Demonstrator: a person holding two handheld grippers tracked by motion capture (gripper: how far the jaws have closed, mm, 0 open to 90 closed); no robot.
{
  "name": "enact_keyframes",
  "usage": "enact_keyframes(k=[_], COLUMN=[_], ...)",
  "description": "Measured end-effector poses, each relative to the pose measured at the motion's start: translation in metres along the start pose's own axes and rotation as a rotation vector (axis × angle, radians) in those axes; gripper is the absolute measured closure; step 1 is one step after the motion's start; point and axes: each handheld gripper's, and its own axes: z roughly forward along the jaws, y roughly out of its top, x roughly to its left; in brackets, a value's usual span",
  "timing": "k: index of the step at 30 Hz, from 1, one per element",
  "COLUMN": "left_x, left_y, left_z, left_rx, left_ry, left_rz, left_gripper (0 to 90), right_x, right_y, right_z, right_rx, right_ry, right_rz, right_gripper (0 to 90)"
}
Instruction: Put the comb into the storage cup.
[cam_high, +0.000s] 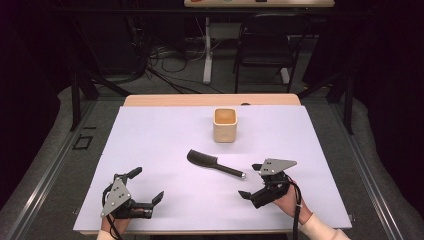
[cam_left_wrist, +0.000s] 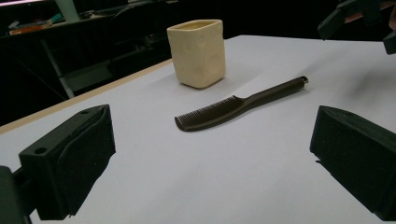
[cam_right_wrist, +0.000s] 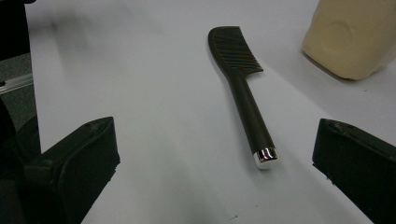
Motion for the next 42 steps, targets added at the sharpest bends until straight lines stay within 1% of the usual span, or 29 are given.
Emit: enact_keyframes(k=[4,8,15,17,18,22,23,24,26,31,32,33,35,37,39,40,42], left_x=[0.000,0.000,0.000,-0.001,-0.001,-0.001,-0.001,-0.001,0.000,-0.001,-0.001,0.000,-0.001,-0.001,-0.001,-0.001,-0.001], left_y=[0.000,0.000,0.000,0.000,0.000,0.000,0.000,0.000,0.000,0.000,0.001,0.001,0.000,0.001,0.000,0.000,0.001], left_z=[0.000,0.000,0.000,-0.001,-0.001,-0.001,-0.001,-0.001,-0.001,-0.001,-0.001,-0.001,-0.001,-0.001,-0.001,-0.001,-0.001], left_rx=[-0.002,-0.001,-0.001,-0.001,-0.001,-0.002,-0.003,-0.003,-0.002,-0.002,-0.002,-0.002,-0.004,-0.002,-0.003,-0.002,-0.002], left_ry=[0.001,0.001,0.004,0.004,0.003,0.003,0.003,0.003,0.003,0.005,0.004,0.004,0.005,0.005,0.004,0.006,0.005], left_rz=[0.002,0.003,0.001,0.006,0.006,0.004,0.003,0.003,0.006,0.003,0.007,0.010,0.005,0.007,0.006,0.002,0.007], left_gripper=[0.0,0.0,0.0,0.0,0.0,0.0,0.0,0.0,0.0,0.0,0.0,0.0,0.0,0.0,0.0,0.0,0.0], right_x=[0.000,0.000,0.000,0.001,0.001,0.001,0.001,0.001,0.000,-0.001,-0.001,-0.001,-0.002,-0.003,-0.004,-0.004,-0.005], right_y=[0.003,0.006,0.012,0.014,0.017,0.022,0.024,0.026,0.028,0.034,0.036,0.036,0.039,0.044,0.045,0.048,0.051], right_z=[0.002,0.006,0.013,0.015,0.017,0.020,0.022,0.023,0.025,0.028,0.031,0.031,0.033,0.037,0.039,0.042,0.045], right_rx=[0.012,0.038,0.066,0.077,0.091,0.101,0.113,0.121,0.130,0.146,0.158,0.158,0.167,0.187,0.191,0.203,0.212], right_ry=[0.009,0.024,0.029,0.035,0.037,0.039,0.044,0.042,0.050,0.050,0.057,0.057,0.056,0.060,0.064,0.061,0.065], right_rz=[0.003,-0.001,-0.006,-0.011,-0.017,-0.016,-0.022,-0.019,-0.019,-0.024,-0.029,-0.029,-0.031,-0.033,-0.037,-0.038,-0.046], right_gripper=[0.0,0.0,0.0,0.0,0.0,0.0,0.0,0.0,0.0,0.0,0.0,0.0,0.0,0.0,0.0,0.0,0.0])
